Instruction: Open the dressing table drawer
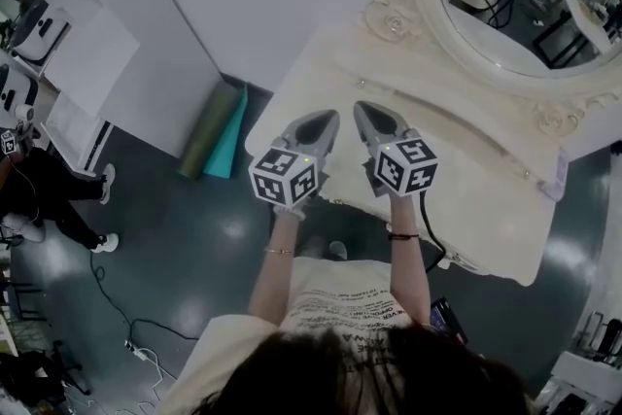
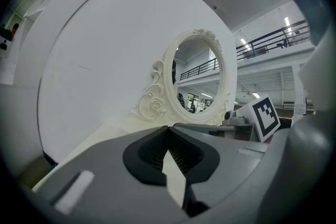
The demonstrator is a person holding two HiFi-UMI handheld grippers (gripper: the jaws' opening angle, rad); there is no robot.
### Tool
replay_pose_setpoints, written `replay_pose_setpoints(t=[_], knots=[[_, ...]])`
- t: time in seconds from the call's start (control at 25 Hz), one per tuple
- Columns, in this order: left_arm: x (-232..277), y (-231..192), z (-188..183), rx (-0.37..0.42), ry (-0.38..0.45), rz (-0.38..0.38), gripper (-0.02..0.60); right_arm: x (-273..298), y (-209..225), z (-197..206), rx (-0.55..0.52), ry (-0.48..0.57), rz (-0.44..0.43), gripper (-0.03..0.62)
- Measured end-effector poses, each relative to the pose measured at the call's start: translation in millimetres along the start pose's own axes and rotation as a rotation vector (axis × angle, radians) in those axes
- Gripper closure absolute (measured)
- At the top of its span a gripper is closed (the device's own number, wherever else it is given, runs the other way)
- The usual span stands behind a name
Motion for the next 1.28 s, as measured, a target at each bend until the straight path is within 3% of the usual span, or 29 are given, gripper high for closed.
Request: replay_pose_setpoints(t=[0.2,0.76,1.28], knots=[[16,-8,2,-0.010,-0.023,0.026,0.584,5,12,0,0.010,-0.009,0.029,0.591],[72,-47,15,-0.018,-0.167,0.198,0.584,44,50,26,0.097,-0.050,0.207,0.591],[94,-62,32,0.011,-0.266,0.342,0.584,53,69,39,0.158,-0.011,0.388,0.591]])
Point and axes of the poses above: the fingertips, and each gripper's own axes: x forward along the fingers, y to its right, z out of its underside, the point moved 2 cm from there along -x, backward along the fingers, and after that the axes turned 10 degrees about -z, right-handed, at the moved point
